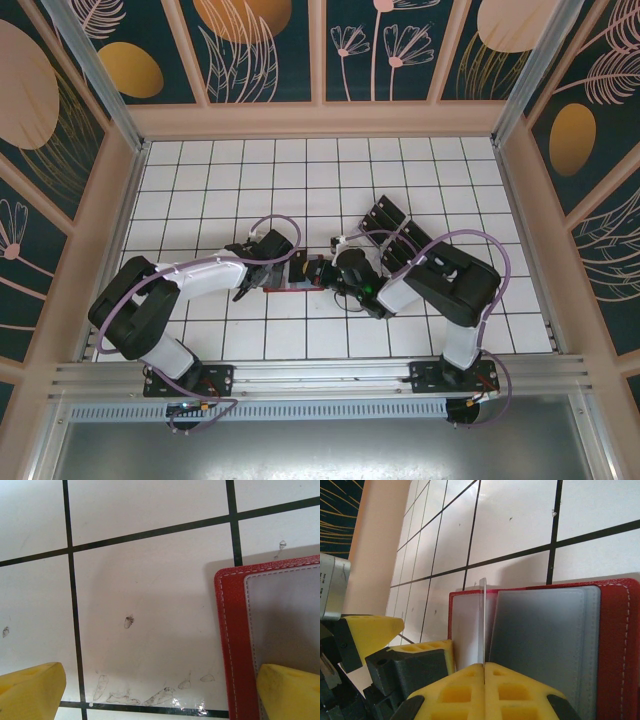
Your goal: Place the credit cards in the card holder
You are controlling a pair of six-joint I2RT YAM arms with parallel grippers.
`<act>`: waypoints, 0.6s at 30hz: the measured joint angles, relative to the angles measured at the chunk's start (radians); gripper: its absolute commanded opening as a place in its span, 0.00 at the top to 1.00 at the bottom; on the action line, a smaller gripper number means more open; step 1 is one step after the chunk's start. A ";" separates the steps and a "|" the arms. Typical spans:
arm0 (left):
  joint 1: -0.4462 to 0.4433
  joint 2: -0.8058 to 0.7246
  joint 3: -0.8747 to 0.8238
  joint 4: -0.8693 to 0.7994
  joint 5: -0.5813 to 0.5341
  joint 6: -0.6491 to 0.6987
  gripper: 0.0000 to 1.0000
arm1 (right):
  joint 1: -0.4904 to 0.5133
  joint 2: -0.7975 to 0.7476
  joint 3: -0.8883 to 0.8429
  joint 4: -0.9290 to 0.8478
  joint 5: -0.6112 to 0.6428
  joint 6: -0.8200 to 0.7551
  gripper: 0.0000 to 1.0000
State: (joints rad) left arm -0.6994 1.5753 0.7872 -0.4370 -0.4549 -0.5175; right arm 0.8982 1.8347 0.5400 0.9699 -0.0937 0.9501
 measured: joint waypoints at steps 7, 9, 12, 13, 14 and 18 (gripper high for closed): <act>0.000 0.000 0.000 0.000 0.000 0.000 0.01 | 0.000 -0.014 -0.013 0.000 0.004 0.000 1.00; 0.000 0.000 0.000 0.000 0.000 0.000 0.01 | 0.000 -0.014 -0.013 0.000 0.004 0.000 1.00; 0.000 0.000 0.000 0.000 0.000 0.000 0.02 | 0.000 -0.014 -0.013 0.000 0.004 0.000 1.00; 0.000 0.000 0.000 0.000 0.000 0.000 0.01 | 0.000 -0.014 -0.013 0.000 0.004 0.000 1.00; 0.000 0.000 0.000 0.000 0.000 0.000 0.02 | 0.000 -0.014 -0.013 0.000 0.004 0.000 1.00; 0.000 0.000 0.000 0.001 0.000 0.000 0.02 | 0.000 -0.014 -0.013 0.000 0.003 0.003 1.00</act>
State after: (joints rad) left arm -0.6994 1.5753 0.7872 -0.4362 -0.4549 -0.5175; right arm 0.8982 1.8202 0.5270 0.9703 -0.0906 0.9527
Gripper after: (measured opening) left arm 0.985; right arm 0.046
